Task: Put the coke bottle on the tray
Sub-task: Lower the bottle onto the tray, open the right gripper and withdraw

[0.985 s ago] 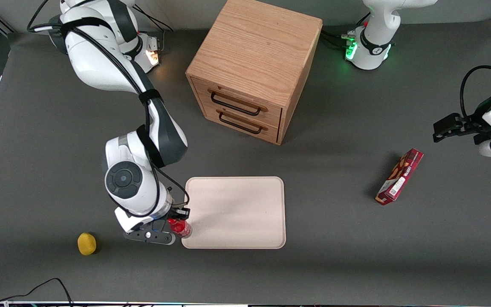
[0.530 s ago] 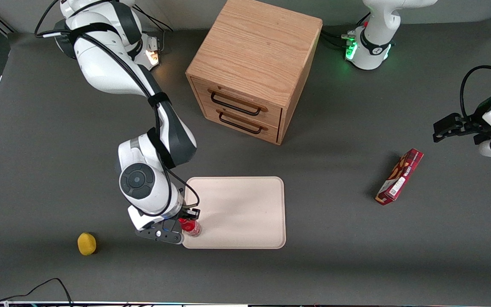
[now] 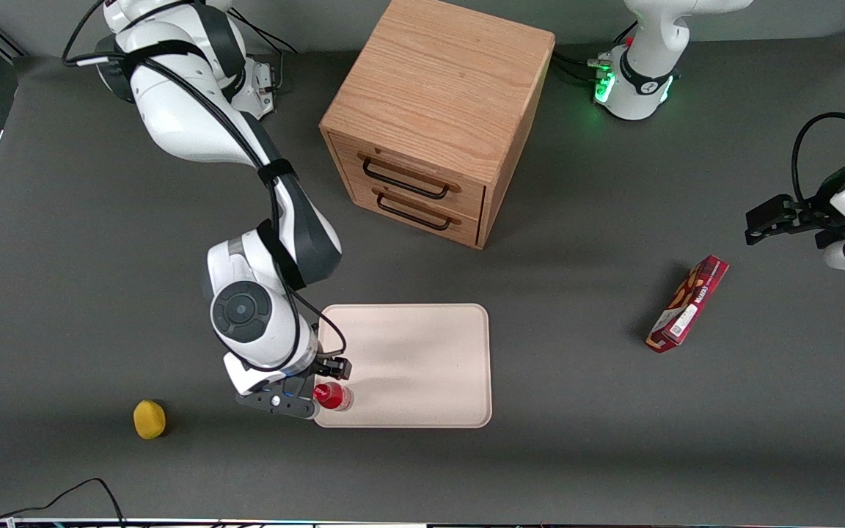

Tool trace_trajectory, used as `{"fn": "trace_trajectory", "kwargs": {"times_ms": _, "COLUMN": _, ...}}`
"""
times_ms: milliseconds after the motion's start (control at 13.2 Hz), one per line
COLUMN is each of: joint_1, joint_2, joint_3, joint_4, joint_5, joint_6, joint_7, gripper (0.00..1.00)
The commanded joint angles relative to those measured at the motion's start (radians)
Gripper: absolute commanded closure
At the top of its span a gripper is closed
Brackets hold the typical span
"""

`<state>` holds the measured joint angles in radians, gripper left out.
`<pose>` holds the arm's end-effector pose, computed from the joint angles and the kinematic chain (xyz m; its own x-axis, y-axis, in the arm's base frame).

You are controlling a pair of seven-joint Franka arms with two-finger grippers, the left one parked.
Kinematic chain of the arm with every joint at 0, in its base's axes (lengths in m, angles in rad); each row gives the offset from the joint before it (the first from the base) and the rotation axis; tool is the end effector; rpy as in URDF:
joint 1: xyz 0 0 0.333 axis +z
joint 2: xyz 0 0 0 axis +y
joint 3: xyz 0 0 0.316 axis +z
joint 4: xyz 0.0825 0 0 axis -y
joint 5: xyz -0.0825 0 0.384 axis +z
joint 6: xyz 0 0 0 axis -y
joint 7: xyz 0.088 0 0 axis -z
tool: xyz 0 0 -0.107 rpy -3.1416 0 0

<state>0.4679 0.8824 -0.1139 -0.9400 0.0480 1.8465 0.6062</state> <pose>0.7172 0.3052 0.3517 0.9745 -0.2196 0.0466 -0.2206 -0.9752 0.0180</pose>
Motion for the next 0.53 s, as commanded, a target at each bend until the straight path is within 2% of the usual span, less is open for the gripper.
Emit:
{"fn": "trace_trajectory", "kwargs": {"times_ms": 0, "joint_1": -0.026, "joint_2": -0.323, "joint_3": -0.001, "joint_4": -0.321, "joint_5": 0.018, "joint_6": -0.061, "joint_7": -0.080, "gripper": 0.00}}
{"fn": "trace_trajectory", "kwargs": {"times_ms": 227, "joint_1": -0.087, "joint_2": -0.711, "joint_3": -0.001, "joint_4": -0.702, "joint_5": 0.016, "joint_6": -0.062, "joint_7": -0.198, "gripper": 0.00}}
{"fn": "trace_trajectory", "kwargs": {"times_ms": 455, "joint_1": -0.181, "joint_2": -0.960, "joint_3": 0.032, "joint_4": -0.911, "joint_5": -0.003, "joint_6": -0.066, "joint_7": -0.273, "gripper": 0.00}}
